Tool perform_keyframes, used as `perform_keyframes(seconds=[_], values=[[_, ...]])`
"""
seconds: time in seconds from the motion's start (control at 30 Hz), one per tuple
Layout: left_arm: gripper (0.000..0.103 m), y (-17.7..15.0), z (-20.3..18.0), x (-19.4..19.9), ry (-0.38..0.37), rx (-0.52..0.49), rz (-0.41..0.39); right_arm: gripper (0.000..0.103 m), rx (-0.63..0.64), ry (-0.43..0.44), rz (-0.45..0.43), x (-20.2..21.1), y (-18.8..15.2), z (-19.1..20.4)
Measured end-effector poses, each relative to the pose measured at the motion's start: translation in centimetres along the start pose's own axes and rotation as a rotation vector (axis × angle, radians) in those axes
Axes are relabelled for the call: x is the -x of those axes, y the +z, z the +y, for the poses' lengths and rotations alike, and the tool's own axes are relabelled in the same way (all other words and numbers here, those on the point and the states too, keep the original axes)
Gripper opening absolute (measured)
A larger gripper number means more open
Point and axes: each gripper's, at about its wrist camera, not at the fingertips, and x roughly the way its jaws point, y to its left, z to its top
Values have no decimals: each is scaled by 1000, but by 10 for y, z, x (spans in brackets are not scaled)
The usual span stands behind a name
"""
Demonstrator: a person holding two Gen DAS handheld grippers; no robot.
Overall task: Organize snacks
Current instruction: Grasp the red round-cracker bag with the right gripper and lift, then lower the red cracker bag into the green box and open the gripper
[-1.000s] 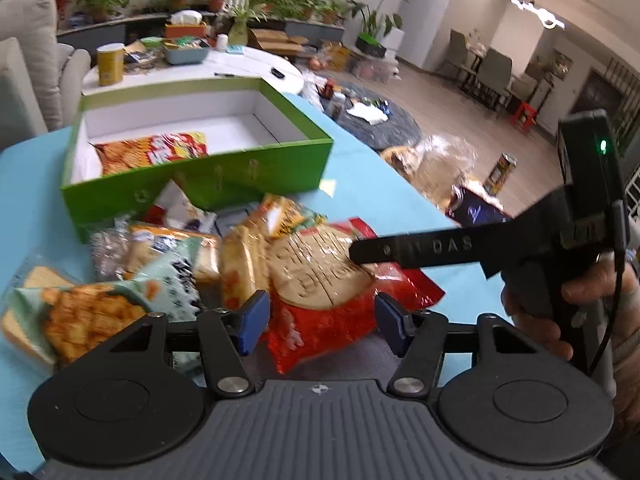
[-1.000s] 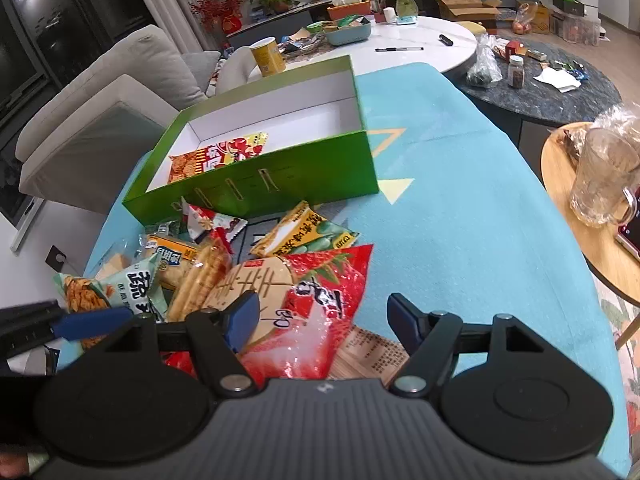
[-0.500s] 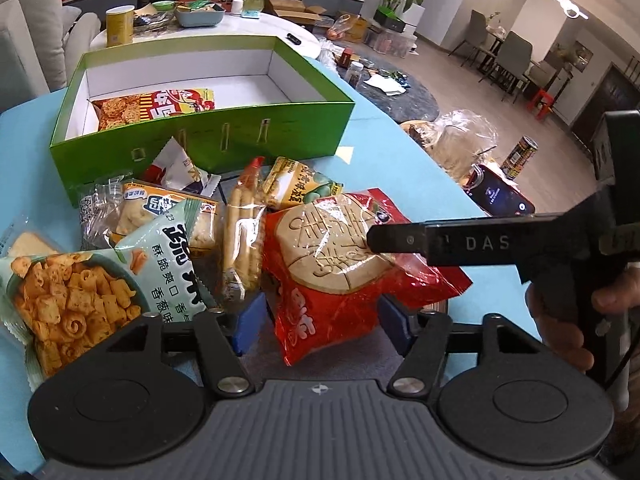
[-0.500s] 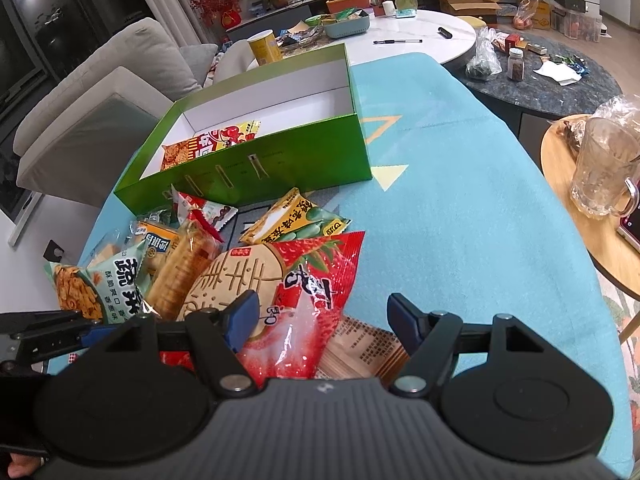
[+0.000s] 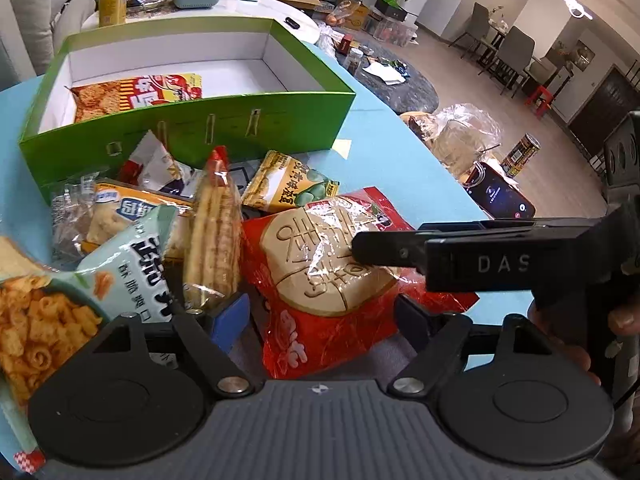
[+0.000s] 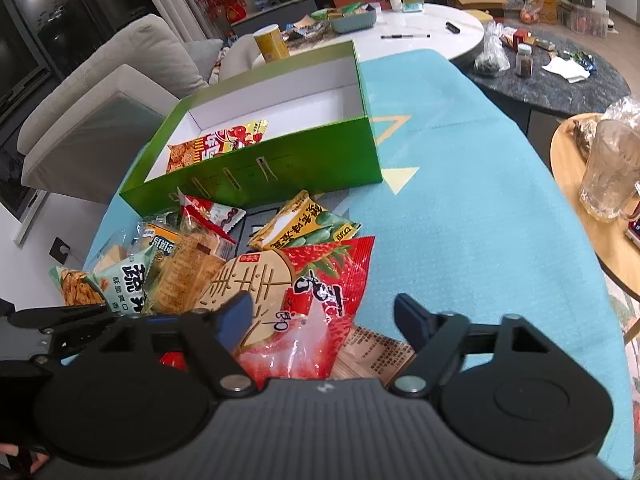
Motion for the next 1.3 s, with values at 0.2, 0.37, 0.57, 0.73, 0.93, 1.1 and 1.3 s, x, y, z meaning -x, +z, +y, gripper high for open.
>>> perform_keyframes(seconds=[0.2,0.37,0.57,0.73,0.93,1.1,1.3], values=[[78,3,-2,-14,-21,-19,22,81,1,42,34,-8,3,2],[65,4,-2,-16,-55,-41,20,81,43,84,40,-11,3,8],[59,4,-13,-12,-50,-92,-1,80,59,109,32,-4,4,9],[58,4,-24,-3,-55,-122,-33,80,32,115,6,7,3,5],[58,10,-34,13,-42,-161,-78,80,19,127,-50,23,5,6],[58,24,-40,24,-15,-192,-117,80,20,146,-91,32,15,8],[58,59,-40,35,39,-234,-185,80,49,167,-168,35,49,17]])
